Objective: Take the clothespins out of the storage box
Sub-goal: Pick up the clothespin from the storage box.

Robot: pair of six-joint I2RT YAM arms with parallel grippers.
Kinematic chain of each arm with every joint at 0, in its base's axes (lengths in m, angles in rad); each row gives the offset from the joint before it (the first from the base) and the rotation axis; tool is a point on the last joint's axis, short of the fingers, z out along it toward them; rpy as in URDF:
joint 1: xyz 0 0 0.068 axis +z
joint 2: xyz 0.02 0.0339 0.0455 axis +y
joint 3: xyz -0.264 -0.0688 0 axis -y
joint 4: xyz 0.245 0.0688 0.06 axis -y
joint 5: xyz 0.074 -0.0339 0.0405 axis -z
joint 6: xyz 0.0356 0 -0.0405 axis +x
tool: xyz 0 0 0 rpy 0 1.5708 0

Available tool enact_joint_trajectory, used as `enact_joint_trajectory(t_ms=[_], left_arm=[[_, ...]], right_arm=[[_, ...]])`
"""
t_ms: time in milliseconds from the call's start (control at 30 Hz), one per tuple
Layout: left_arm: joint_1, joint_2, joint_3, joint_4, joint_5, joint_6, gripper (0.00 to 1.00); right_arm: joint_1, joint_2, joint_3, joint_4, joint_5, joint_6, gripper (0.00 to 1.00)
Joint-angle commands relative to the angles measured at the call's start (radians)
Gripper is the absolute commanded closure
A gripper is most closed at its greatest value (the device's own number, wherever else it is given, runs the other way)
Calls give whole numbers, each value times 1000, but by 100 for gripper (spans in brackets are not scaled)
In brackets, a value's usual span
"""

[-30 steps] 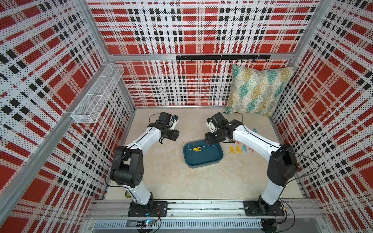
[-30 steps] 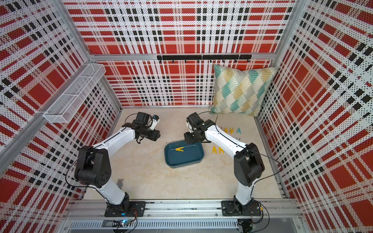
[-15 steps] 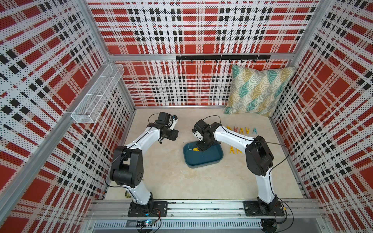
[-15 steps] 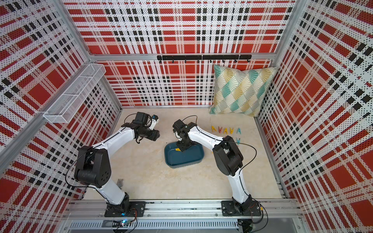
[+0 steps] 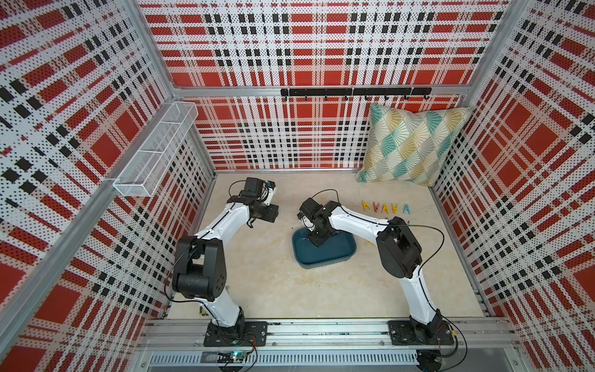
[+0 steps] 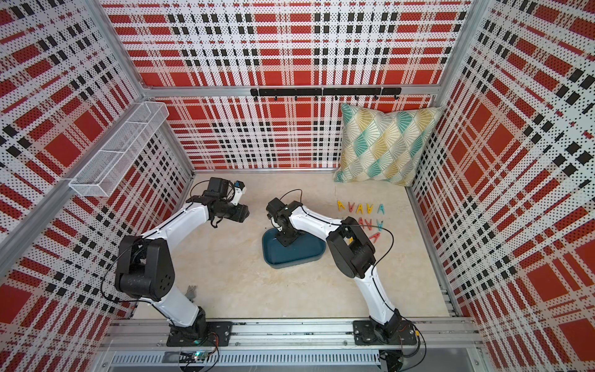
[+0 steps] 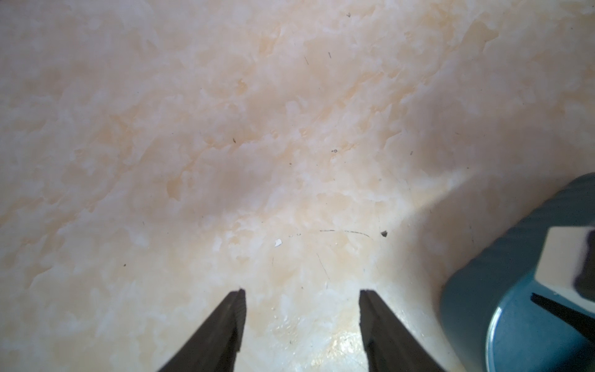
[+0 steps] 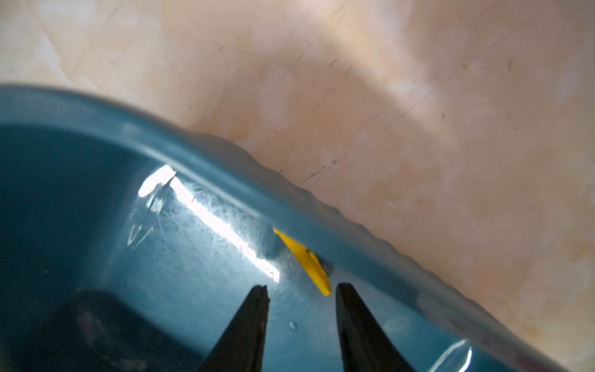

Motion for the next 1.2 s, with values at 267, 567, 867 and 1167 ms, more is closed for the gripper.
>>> enact_joint_trajectory(t_ms=[267,567,867,1167], left_arm=[[9,-40,0,13,24,-3,38],[9,-41,-2,13,24,-3,38],[8,-39,-4,13,26,-1,38],[10,-40,-4,14,29,-2,38]], right_arm=[[10,59,8,43,66,-20,59],[20,68,-10,69,49,-8,63],[31,12,-53,100,33,26,76],[31,-79,-110,112,-6,50,97]])
